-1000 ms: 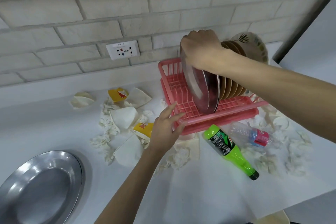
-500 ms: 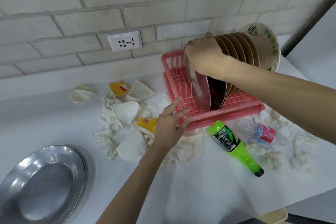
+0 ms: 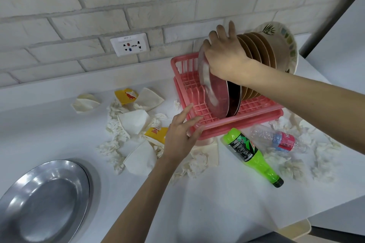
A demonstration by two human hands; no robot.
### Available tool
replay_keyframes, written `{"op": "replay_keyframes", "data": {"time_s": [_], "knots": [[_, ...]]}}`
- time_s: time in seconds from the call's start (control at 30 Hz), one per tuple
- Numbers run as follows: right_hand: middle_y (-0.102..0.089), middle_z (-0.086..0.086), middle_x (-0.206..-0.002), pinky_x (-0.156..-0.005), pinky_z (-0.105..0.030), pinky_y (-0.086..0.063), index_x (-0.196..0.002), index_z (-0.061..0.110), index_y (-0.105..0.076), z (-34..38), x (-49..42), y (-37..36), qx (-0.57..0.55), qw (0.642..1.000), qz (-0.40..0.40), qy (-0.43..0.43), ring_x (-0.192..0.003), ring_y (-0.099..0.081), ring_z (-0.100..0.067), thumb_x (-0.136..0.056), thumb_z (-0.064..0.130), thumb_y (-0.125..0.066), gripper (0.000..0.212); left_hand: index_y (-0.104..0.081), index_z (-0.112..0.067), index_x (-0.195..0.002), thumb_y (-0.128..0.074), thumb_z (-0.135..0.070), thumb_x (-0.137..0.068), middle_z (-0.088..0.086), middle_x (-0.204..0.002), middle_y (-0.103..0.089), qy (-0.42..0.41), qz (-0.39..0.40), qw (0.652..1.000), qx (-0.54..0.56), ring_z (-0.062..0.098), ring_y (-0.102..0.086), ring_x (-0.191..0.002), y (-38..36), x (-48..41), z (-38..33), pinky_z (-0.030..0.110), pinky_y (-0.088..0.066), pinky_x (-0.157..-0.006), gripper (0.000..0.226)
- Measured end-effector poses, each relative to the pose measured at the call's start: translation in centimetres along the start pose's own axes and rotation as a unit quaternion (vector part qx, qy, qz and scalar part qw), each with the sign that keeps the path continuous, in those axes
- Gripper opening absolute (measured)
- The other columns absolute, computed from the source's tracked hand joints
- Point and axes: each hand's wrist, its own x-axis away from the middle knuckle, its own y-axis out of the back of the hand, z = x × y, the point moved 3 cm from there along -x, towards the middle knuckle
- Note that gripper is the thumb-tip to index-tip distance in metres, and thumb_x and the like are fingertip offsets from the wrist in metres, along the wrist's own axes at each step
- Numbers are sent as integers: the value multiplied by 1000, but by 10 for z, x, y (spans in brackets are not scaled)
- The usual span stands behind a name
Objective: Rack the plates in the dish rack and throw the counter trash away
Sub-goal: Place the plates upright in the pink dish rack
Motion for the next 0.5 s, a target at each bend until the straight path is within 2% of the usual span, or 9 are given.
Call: {"op": "replay_keyframes", "data": {"time_s": [0.17, 0.33, 0.5], "knots": [[-55, -24, -121, -115, -63, -12, -119, -2, -56, -3, 6, -6, -39, 999, -13, 21, -126, -39, -42, -88, 12, -52, 34, -71, -30, -122, -48, -59, -92, -14, -155, -38, 7, 5, 1000, 2, -2, -36, -125, 0, 0, 1, 24, -34, -98, 47], [-58, -24, -116, -114, -63, -17, -119, 0, -56, -5, 10, -10, -77, 996, -32, 31, -124, -42, -43, -87, 14, -55, 35, -71, -30, -121, -47, -60, -91, -15, -155, -37, 5, 8, 1000, -1, -5, -32, -125, 1, -1, -1, 19, -30, -97, 49], [-57, -27, -116, -112, -62, -20, -119, -2, -56, -10, 14, -9, -96, 994, -44, 37, -124, -42, -44, -88, 20, -53, 39, -70, -31, -123, -45, -62, -91, -16, -156, -35, 4, 16, 1000, -9, -7, -29, -124, 4, 0, -4, 3, -21, -93, 52]]}}
